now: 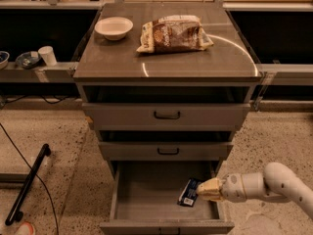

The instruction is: Place rxbar blueberry into bottom drawer

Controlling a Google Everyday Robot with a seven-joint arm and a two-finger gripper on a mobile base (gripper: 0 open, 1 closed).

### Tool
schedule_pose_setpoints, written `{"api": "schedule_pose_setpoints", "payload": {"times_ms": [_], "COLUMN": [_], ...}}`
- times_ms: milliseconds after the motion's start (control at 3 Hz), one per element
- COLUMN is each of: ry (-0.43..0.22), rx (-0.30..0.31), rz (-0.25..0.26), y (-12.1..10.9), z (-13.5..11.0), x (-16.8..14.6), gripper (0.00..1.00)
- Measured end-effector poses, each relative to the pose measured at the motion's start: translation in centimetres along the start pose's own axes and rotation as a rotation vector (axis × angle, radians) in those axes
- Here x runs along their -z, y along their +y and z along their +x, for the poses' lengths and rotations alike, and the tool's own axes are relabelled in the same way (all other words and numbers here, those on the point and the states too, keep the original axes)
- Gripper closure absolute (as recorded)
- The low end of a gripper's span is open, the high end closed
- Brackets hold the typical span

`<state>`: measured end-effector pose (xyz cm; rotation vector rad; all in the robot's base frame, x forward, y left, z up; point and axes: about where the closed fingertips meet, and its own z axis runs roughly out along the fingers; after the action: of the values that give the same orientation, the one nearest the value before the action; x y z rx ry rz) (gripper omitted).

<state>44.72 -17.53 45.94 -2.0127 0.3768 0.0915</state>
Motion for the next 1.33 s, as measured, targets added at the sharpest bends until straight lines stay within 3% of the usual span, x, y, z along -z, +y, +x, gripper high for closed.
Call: {"api": "schedule_pose_setpoints", "payload": {"times_ms": [333,667,1000,1333], "ry": [0.003,0.003,0.053,0.154], "rx": [0.051,0.051,0.029,0.036], "rz": [0.028,0.028,0.003,-0.012], "y": [0.3,0.3,3.6,7.6], "z": [0.1,0.1,3.2,6.7], "x": [0.6,0.6,-0.8,-2.4], "gripper": [1.00,1.00,1.00,1.00]}}
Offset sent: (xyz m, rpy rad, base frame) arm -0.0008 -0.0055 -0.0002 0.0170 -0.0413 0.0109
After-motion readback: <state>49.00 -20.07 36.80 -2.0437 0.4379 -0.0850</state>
